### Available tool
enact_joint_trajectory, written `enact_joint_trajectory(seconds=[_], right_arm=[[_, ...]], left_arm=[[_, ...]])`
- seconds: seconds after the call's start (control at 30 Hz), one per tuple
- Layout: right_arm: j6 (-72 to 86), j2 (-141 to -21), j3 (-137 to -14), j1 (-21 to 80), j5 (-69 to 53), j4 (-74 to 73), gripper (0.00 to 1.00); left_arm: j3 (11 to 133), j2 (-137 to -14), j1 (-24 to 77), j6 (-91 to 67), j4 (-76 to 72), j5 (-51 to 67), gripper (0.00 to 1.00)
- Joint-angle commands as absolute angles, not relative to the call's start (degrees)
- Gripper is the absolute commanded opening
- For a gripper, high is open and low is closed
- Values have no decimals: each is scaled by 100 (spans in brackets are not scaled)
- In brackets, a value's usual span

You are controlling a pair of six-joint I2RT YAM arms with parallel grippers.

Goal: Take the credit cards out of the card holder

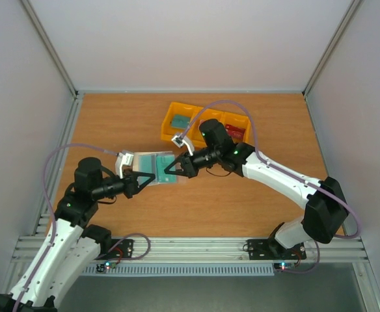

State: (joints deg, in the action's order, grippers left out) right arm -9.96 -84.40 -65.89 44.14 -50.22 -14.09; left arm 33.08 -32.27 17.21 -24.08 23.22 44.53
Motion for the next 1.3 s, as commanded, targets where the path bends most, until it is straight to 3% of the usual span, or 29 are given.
enact_joint_trajectory(seconds=[0.0, 0.23, 0.4, 0.53, 0.57, 0.63, 0.67, 0.83, 1.0, 1.27], right_arm=[[-1345, -8335, -6575, 4314, -5364, -1434, 1], [-1577, -8153, -6589, 4312, -5318, -1815, 1], [-1699, -8028, -6645, 4289, -5333, -2013, 1], [-1830, -7928, -6621, 4147, -5333, -2126, 1], [-1826, -7914, -6573, 4097, -5330, -2093, 3], [-1959, -7915, -6545, 4058, -4974, -2238, 25], [-2171, -7925, -6616, 4059, -4733, -2510, 31], [-3692, -7441, -7127, 4056, -3179, -3859, 50], [-4938, -6622, -7263, 4161, -2663, -3705, 50], [-7574, -6924, -6931, 5857, -2041, -2529, 52]], left_arm=[[3446, -3173, 1688, -2309, 2207, 4549, 16], [3466, -3148, 1696, -2378, 2440, 4149, 17], [3396, -3168, 1693, -2423, 2414, 4300, 2], [3436, -3166, 1689, -2370, 2552, 4272, 0], [3455, -3171, 1693, -2346, 2585, 4276, 0], [3527, -3217, 1694, -2182, 2694, 4264, 0], [3591, -3263, 1696, -2068, 2794, 4204, 0], [4238, -3514, 1701, -914, 3572, 3923, 0], [5801, -4393, 2055, 1086, 5326, 3447, 0], [8541, -7082, 2470, 2877, 8619, 2084, 0]])
